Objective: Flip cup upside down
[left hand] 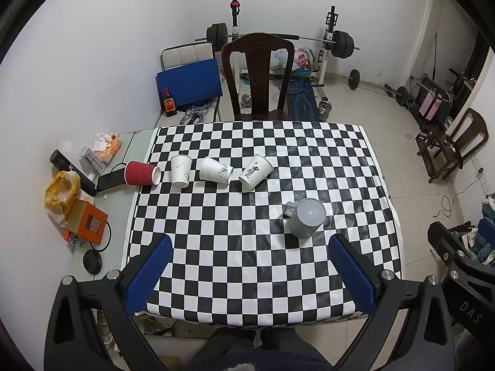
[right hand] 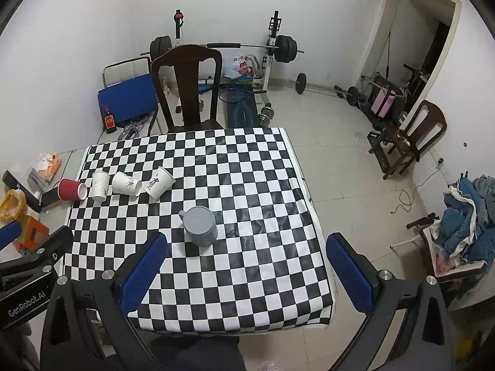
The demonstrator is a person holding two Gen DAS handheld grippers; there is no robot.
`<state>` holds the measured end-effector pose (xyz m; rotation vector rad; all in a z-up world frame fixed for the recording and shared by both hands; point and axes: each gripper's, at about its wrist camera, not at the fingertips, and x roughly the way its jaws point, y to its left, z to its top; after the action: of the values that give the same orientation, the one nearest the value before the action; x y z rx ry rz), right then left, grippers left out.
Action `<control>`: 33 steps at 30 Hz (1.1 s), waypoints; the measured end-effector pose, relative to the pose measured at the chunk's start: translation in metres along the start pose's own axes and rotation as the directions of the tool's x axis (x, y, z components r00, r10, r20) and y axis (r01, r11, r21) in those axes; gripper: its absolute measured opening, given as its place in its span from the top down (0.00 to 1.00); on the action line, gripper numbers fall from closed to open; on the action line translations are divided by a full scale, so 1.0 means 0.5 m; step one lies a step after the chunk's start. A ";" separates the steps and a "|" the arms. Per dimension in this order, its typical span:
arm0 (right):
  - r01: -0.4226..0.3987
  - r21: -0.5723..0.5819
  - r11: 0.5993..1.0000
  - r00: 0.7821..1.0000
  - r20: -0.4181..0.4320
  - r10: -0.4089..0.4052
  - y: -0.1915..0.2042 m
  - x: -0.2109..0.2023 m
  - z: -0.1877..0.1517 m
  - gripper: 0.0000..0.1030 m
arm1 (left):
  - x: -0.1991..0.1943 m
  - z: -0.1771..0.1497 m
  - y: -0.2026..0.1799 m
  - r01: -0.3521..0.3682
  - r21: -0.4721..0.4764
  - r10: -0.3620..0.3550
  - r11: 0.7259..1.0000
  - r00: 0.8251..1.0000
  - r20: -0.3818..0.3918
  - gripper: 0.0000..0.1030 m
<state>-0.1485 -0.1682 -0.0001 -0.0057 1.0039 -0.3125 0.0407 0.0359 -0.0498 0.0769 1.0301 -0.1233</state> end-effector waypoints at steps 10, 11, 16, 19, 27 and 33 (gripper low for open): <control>0.001 0.001 1.000 1.000 0.001 -0.001 -0.002 0.002 0.003 0.00 | -0.002 0.000 -0.001 0.001 -0.002 -0.001 1.000 1.000 -0.003 0.00; 0.001 0.000 1.000 1.000 0.000 -0.001 -0.003 0.002 0.004 0.00 | -0.001 0.001 -0.001 0.000 0.003 0.000 1.000 1.000 -0.001 0.00; -0.007 0.002 1.000 1.000 -0.004 0.007 -0.002 0.004 0.001 0.00 | -0.001 0.002 -0.002 0.001 -0.001 -0.001 1.000 1.000 -0.002 0.00; -0.008 0.002 1.000 1.000 -0.004 0.008 -0.004 0.003 0.002 0.00 | -0.001 0.002 -0.001 0.003 0.001 -0.003 1.000 1.000 -0.002 0.00; -0.011 0.005 1.000 1.000 -0.005 0.011 -0.001 0.003 0.001 0.00 | -0.001 0.004 -0.003 0.003 0.002 -0.003 1.000 1.000 -0.003 0.00; -0.008 0.005 1.000 1.000 -0.004 0.008 -0.004 0.003 0.005 0.00 | 0.000 0.003 -0.001 0.005 0.002 -0.005 1.000 1.000 -0.001 0.00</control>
<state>-0.1460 -0.1706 0.0005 0.0032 1.0074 -0.3081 0.0418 0.0350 -0.0489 0.0757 1.0308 -0.1290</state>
